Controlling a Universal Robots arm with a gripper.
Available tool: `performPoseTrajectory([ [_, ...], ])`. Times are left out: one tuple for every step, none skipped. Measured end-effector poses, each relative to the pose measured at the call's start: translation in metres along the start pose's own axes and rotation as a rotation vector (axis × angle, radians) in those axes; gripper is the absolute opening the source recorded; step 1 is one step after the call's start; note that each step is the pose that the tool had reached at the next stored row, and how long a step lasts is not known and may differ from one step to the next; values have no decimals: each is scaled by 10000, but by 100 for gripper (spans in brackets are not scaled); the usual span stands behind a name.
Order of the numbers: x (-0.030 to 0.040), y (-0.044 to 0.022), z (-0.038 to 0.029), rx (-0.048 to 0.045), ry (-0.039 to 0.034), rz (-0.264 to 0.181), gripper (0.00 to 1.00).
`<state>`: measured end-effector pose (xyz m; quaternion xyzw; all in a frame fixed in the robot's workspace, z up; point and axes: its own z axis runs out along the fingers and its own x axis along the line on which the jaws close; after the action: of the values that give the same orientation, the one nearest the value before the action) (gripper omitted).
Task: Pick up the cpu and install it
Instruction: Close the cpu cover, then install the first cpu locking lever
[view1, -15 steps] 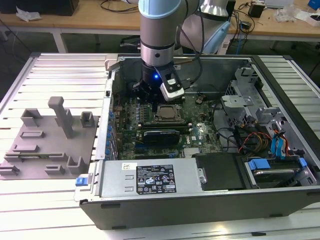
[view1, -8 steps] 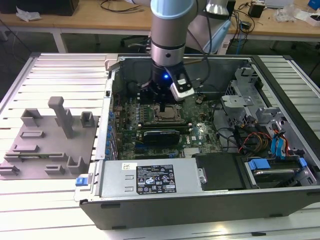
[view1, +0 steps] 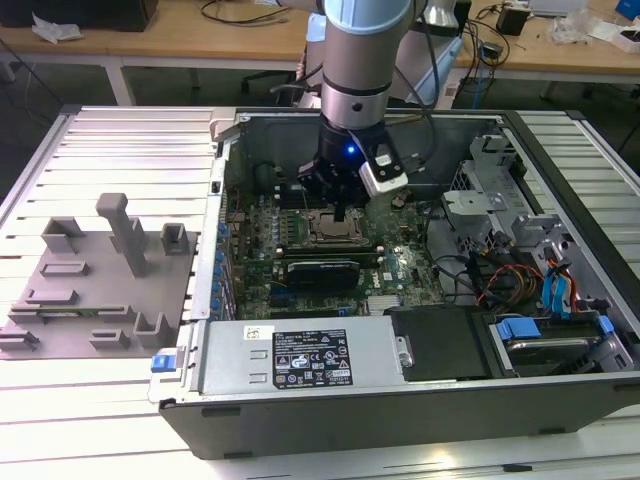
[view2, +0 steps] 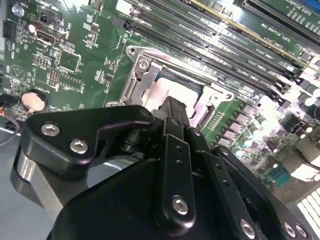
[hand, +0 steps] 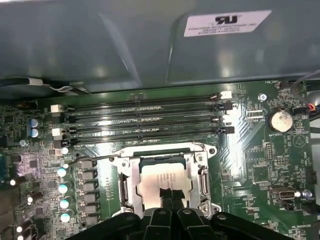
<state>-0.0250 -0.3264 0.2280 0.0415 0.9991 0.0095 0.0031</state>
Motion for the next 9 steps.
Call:
performPoseTrajectory([
  [0,0,-5,-2,-1,-1,11],
  [0,1,-5,-4,-2,-1,11],
  [0,0,-21,0,0,-1,11],
  [-1,1,-37,0,0,-1,11],
  [0,1,-38,0,0,-1,11],
  [0,1,-38,-1,0,-3,11],
  [2,0,-39,0,0,-2,11],
  [5,0,-39,0,0,-1,11],
  [10,0,-39,1,0,-1,11],
])
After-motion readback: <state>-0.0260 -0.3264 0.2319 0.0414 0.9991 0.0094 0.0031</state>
